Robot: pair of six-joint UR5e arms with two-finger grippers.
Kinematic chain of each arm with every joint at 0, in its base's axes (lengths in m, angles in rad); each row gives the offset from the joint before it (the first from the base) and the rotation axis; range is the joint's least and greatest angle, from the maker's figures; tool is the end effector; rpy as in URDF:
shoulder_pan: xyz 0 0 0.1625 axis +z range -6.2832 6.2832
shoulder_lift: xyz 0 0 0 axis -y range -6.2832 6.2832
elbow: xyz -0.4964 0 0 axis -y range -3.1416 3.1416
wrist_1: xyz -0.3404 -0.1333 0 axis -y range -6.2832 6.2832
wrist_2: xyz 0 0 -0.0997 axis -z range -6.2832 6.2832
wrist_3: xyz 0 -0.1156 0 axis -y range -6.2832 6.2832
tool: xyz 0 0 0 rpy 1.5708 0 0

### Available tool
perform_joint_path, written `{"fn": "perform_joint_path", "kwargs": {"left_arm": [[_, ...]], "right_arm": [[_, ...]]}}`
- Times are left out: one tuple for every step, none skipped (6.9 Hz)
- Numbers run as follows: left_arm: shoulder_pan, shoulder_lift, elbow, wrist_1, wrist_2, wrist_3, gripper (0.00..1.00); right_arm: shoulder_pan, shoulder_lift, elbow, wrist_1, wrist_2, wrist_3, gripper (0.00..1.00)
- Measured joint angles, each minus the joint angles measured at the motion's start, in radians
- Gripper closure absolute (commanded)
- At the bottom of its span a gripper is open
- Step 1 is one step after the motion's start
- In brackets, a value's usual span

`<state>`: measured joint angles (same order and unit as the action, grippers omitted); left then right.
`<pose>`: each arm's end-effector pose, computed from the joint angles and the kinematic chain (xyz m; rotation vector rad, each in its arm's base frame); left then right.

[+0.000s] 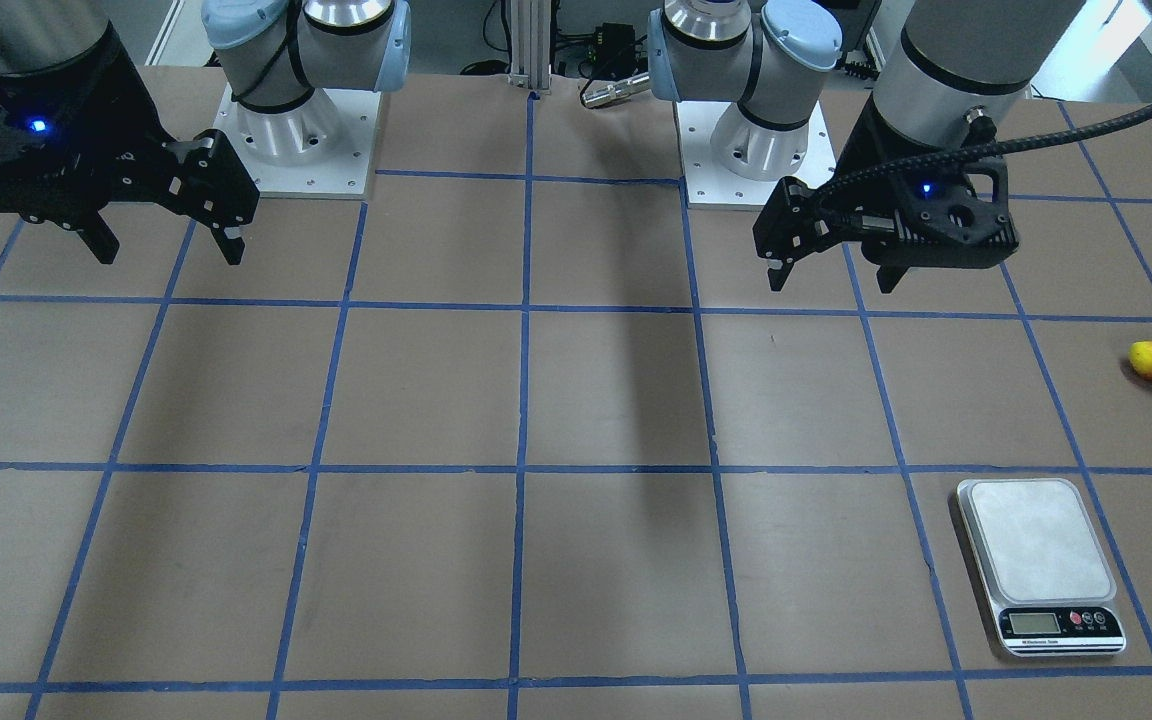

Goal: Weigh mango
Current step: 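Move the left gripper toward the robot's edge, toward the mango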

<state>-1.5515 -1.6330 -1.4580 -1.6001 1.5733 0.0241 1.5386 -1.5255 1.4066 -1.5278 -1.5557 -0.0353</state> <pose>-0.1239 -0.4754 0.5617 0.0075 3.1384 -0.0333 0.1199 -0.4728 0.5911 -0.0057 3.1268 -0.1195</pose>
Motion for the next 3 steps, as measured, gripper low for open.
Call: {"fn": "perform_joint_path", "kwargs": {"left_arm": [[0.001, 0.002, -0.002, 0.0, 0.0, 0.002, 0.0], [0.003, 0.003, -0.004, 0.0, 0.0, 0.005, 0.0], [0.006, 0.005, -0.005, 0.0, 0.0, 0.009, 0.0]], "right_arm": [[0.0, 0.0, 0.0, 0.0, 0.0, 0.0, 0.0], [0.0, 0.0, 0.0, 0.0, 0.0, 0.0, 0.0], [0.0, 0.0, 0.0, 0.0, 0.0, 0.0, 0.0]]}}
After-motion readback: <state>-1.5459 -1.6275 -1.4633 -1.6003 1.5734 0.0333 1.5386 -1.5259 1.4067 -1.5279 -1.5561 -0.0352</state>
